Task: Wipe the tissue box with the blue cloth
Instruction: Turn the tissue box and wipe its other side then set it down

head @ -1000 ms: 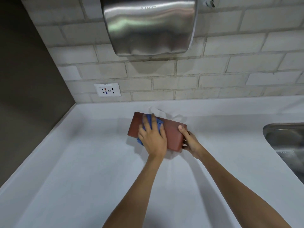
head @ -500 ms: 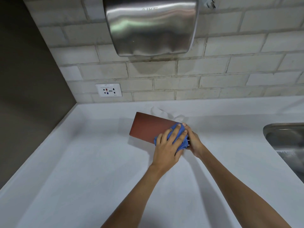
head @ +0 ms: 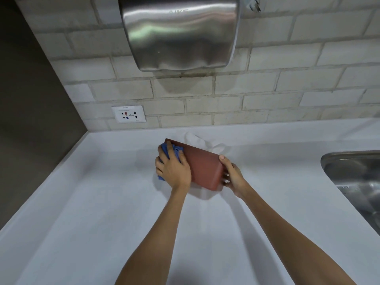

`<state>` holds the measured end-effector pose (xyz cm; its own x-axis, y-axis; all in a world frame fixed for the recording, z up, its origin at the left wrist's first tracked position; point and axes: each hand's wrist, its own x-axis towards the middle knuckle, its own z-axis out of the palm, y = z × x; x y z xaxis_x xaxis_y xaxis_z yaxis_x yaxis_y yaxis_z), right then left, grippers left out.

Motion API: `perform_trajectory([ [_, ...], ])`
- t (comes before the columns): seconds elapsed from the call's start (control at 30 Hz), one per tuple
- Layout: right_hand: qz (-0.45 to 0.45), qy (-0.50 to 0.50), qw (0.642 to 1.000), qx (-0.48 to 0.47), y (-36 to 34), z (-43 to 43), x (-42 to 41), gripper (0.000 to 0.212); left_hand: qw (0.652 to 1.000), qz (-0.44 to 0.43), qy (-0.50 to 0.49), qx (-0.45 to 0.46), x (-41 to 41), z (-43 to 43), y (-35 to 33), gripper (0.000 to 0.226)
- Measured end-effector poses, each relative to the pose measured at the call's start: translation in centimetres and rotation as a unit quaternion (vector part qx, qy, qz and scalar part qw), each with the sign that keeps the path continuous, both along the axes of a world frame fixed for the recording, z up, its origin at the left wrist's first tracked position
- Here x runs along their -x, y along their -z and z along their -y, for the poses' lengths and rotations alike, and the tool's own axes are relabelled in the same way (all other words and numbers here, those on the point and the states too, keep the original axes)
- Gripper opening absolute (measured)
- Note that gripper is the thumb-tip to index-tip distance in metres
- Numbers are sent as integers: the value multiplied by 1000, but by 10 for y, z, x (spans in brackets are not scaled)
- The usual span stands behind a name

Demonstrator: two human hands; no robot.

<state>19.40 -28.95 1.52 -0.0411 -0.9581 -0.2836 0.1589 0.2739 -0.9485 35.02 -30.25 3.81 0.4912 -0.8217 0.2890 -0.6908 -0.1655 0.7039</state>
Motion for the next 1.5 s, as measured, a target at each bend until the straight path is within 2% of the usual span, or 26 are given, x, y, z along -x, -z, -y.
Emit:
perform_trajectory([
  [0.13,38,10,999,33,4,-5,-6,60,991,67,106,55,43,-44,7,48],
  [0.23,58,13,997,58,3,-9,-9,65,965,146,200,81,53,-75,17,49],
  [0.3,74,47,995,37,0,-13,-13,66,954,185,218,93,46,-82,22,54],
  [0.4,80,131,988,27,1,-17,-25,39,975,81,184,93,40,-80,21,53],
  [0.43,75,152,985,31,2,-19,-30,36,981,38,166,88,41,-79,18,54],
  [0.63,-26,207,972,105,3,-34,-57,68,981,-174,73,54,34,-75,11,51],
  [0.77,-66,243,959,132,6,-45,-69,84,947,-320,29,8,33,-73,4,59],
  [0.97,-119,253,946,167,15,-54,-80,73,918,-392,-28,-47,23,-64,10,62],
  [1.13,-136,243,946,167,22,-53,-84,68,900,-428,-54,-58,17,-58,9,59],
  [1.33,-166,219,948,162,22,-57,-79,61,860,-505,-46,-52,17,-66,6,58],
  [1.43,-157,183,958,156,16,-62,-70,54,822,-565,-30,-62,19,-76,2,46],
  [1.5,-151,167,964,139,10,-68,-62,49,775,-625,29,-89,19,-86,0,38],
])
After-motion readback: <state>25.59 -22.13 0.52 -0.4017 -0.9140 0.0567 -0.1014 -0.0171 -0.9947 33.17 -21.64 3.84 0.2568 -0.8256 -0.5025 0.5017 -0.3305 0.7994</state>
